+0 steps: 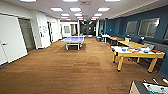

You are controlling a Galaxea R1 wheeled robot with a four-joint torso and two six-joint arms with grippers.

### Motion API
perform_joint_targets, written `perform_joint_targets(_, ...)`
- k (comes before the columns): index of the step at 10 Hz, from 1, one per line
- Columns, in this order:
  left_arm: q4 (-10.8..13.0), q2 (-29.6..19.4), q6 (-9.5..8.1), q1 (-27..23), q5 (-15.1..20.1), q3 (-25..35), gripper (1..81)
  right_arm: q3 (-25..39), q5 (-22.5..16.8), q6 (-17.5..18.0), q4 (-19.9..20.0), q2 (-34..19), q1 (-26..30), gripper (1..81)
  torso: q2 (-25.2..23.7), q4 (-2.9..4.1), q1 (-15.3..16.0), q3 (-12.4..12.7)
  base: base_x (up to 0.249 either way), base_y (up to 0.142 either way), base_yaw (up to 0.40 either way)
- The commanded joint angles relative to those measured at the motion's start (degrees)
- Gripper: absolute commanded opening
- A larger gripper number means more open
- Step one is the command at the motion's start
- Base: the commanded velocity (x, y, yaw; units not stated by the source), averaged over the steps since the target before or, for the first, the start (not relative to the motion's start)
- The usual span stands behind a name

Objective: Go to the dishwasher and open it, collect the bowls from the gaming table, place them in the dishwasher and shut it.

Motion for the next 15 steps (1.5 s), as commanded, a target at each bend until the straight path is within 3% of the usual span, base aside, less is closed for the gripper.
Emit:
perform_joint_targets(1, 0.0, -0.4, 0.15, -3.3, 2.7, -0.1, 81.1, 0.6, -2.2, -0.1, -0.7, -0.1, 2.7, 81.1, 0.0, 0.00, 0.0, 0.0, 0.164, 0.000, 0.000)
perform_joint_targets(15, 0.1, -0.1, 0.59, -3.3, 2.7, -0.1, 81.1, 0.6, -2.2, -0.1, -0.7, -0.3, 2.5, 81.1, 0.0, 0.00, 0.0, 0.0, 0.165, 0.000, 0.000)
